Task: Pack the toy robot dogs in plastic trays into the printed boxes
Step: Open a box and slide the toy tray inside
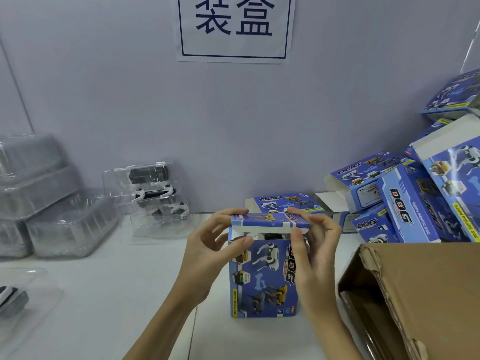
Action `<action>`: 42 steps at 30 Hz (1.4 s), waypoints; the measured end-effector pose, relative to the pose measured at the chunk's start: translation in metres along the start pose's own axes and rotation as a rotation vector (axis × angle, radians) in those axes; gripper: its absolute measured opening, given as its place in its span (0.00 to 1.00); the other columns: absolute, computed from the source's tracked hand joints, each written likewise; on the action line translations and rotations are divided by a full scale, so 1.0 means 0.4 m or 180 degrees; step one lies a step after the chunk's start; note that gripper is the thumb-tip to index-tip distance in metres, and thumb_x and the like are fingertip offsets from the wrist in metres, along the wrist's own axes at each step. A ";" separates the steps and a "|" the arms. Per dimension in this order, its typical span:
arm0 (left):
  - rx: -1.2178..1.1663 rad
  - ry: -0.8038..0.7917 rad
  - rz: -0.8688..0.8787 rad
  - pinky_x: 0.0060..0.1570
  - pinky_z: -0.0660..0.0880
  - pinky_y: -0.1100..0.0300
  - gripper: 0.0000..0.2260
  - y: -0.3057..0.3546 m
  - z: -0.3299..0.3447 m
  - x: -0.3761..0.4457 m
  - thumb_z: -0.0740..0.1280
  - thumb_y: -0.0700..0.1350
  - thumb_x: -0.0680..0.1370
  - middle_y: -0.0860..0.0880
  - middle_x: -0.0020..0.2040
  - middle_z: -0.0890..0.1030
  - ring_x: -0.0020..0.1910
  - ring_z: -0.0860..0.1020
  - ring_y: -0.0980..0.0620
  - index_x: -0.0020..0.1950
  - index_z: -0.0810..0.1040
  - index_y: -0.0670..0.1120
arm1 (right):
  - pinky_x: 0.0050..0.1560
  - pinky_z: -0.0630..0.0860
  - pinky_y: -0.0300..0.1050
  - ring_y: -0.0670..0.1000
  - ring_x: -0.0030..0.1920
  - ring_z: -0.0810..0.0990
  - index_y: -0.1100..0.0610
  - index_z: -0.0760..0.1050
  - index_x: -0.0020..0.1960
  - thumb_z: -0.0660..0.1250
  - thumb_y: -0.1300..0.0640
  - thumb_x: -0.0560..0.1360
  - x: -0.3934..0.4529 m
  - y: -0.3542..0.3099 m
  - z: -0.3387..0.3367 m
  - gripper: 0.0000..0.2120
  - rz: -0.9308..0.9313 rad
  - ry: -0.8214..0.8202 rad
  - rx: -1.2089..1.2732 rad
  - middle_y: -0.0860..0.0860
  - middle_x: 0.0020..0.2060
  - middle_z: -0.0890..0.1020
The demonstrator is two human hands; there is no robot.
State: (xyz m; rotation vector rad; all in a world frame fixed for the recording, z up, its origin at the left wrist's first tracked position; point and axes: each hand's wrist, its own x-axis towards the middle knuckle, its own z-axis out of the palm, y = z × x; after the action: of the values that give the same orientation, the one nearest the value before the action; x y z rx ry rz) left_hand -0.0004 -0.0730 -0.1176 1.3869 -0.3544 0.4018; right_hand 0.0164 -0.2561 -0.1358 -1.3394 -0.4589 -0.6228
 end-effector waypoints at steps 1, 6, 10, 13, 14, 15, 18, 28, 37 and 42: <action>-0.0065 -0.0040 0.0012 0.48 0.84 0.50 0.22 0.000 -0.005 0.003 0.83 0.54 0.70 0.45 0.67 0.82 0.66 0.81 0.39 0.53 0.77 0.44 | 0.57 0.79 0.70 0.56 0.62 0.81 0.47 0.65 0.66 0.65 0.47 0.80 0.000 -0.001 -0.001 0.17 -0.0025 -0.0015 0.0006 0.50 0.67 0.79; 0.0122 -0.0249 0.0130 0.51 0.83 0.38 0.28 0.015 0.002 -0.002 0.79 0.60 0.72 0.47 0.66 0.81 0.68 0.79 0.41 0.60 0.69 0.50 | 0.55 0.82 0.63 0.56 0.67 0.78 0.46 0.69 0.67 0.62 0.54 0.83 0.004 0.005 -0.008 0.13 -0.0258 -0.0190 -0.0155 0.51 0.67 0.77; 0.0571 -0.0172 0.0373 0.49 0.82 0.33 0.13 0.004 0.031 -0.011 0.66 0.57 0.82 0.47 0.64 0.78 0.65 0.80 0.41 0.63 0.78 0.52 | 0.56 0.79 0.67 0.59 0.69 0.76 0.48 0.76 0.62 0.58 0.50 0.84 0.003 0.013 -0.012 0.10 -0.0307 -0.0282 -0.0457 0.49 0.66 0.78; 0.0783 -0.0080 0.0544 0.53 0.83 0.43 0.10 0.002 0.040 -0.011 0.64 0.55 0.83 0.49 0.61 0.78 0.65 0.79 0.46 0.57 0.81 0.51 | 0.55 0.80 0.66 0.58 0.69 0.76 0.46 0.78 0.61 0.59 0.48 0.84 0.005 0.010 -0.012 0.11 -0.0264 -0.0243 -0.0479 0.49 0.66 0.78; 0.0713 -0.0067 0.0512 0.51 0.83 0.47 0.10 0.005 0.040 -0.010 0.65 0.54 0.82 0.50 0.61 0.79 0.63 0.80 0.49 0.56 0.80 0.50 | 0.54 0.81 0.66 0.58 0.69 0.76 0.46 0.78 0.61 0.59 0.48 0.84 0.005 0.009 -0.012 0.11 -0.0234 -0.0233 -0.0442 0.49 0.66 0.78; 0.0558 -0.0060 0.0428 0.49 0.83 0.50 0.10 0.009 0.037 -0.009 0.67 0.54 0.82 0.50 0.61 0.80 0.61 0.81 0.51 0.56 0.80 0.49 | 0.54 0.82 0.65 0.57 0.69 0.76 0.47 0.78 0.61 0.60 0.48 0.84 0.004 0.009 -0.012 0.11 -0.0199 -0.0232 -0.0386 0.49 0.66 0.78; 0.0062 -0.0074 0.0087 0.45 0.85 0.47 0.07 0.013 0.022 -0.002 0.72 0.51 0.80 0.49 0.65 0.81 0.64 0.82 0.46 0.52 0.79 0.49 | 0.54 0.83 0.64 0.58 0.70 0.76 0.46 0.78 0.61 0.62 0.49 0.83 0.002 0.010 -0.009 0.09 -0.0161 -0.0259 -0.0283 0.50 0.67 0.77; -0.0299 -0.0284 -0.0351 0.55 0.82 0.39 0.19 0.025 0.009 0.001 0.81 0.60 0.69 0.47 0.67 0.79 0.68 0.79 0.38 0.46 0.80 0.49 | 0.49 0.83 0.39 0.54 0.71 0.75 0.44 0.77 0.64 0.66 0.46 0.83 0.006 0.017 -0.021 0.10 -0.0627 -0.0307 -0.0723 0.47 0.68 0.77; 0.0161 -0.0295 0.0082 0.47 0.84 0.40 0.08 0.019 0.008 -0.001 0.70 0.53 0.79 0.50 0.66 0.79 0.66 0.80 0.42 0.53 0.78 0.52 | 0.56 0.82 0.64 0.55 0.69 0.78 0.46 0.81 0.58 0.70 0.49 0.80 0.031 -0.033 -0.024 0.08 0.0490 -0.0548 0.0291 0.47 0.67 0.80; 0.0523 -0.0109 0.0335 0.47 0.82 0.31 0.09 0.004 0.029 -0.009 0.67 0.55 0.82 0.52 0.67 0.80 0.66 0.80 0.42 0.60 0.76 0.53 | 0.57 0.80 0.70 0.51 0.69 0.79 0.52 0.80 0.50 0.73 0.54 0.75 0.043 -0.039 -0.049 0.05 0.0532 -0.0636 0.0155 0.48 0.65 0.82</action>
State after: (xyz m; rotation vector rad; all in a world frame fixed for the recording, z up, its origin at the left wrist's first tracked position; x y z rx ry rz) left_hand -0.0043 -0.0845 -0.1160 1.5410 -0.4314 0.5034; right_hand 0.0182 -0.2798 -0.1166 -1.3836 -0.5141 -0.3393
